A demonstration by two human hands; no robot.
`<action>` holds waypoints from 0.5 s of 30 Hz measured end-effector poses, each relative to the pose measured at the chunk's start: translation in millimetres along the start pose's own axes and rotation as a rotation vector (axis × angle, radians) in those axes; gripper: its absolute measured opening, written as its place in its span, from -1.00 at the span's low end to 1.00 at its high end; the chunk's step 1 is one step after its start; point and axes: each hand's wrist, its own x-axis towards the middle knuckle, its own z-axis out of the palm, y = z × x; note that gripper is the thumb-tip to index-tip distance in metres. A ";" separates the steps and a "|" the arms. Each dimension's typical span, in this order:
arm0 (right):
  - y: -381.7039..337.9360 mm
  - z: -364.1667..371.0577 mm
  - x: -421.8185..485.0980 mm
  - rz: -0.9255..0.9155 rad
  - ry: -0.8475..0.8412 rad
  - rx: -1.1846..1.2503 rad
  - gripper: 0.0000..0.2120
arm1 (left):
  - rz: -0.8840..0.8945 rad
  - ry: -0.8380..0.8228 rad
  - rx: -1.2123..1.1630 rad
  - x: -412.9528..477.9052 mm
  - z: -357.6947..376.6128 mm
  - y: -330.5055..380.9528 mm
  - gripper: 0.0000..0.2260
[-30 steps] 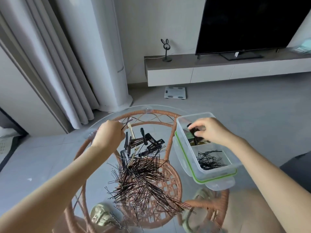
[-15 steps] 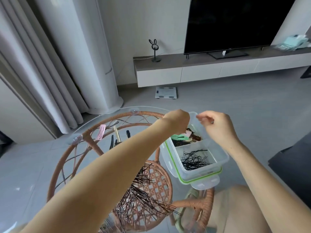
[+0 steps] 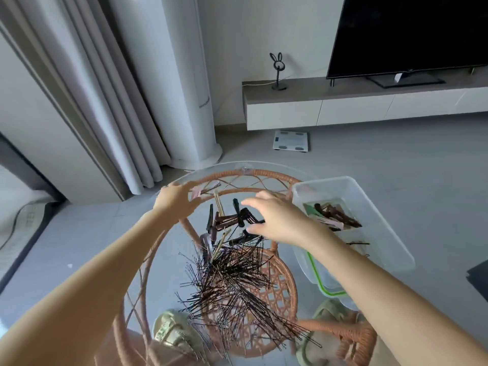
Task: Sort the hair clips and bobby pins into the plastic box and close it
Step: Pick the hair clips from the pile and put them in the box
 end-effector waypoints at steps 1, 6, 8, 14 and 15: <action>-2.6 5.7 11.6 0.036 -0.036 -0.011 -0.43 | -0.023 -0.013 -0.030 -0.3 6.7 -6.6 -0.51; -19.0 32.6 63.4 0.229 -0.090 -0.003 -0.08 | -0.072 0.079 -0.143 4.1 29.0 -10.0 -0.48; -32.4 42.7 73.8 0.250 -0.092 -0.056 -0.03 | -0.024 0.126 -0.204 5.8 28.4 -4.0 -0.60; -56.2 62.8 80.9 0.277 0.017 -0.022 -0.36 | 0.029 0.065 -0.320 8.8 25.0 7.5 -0.78; -56.5 62.2 80.4 0.264 0.030 -0.007 -0.46 | 0.028 0.058 -0.312 8.7 24.7 6.1 -0.76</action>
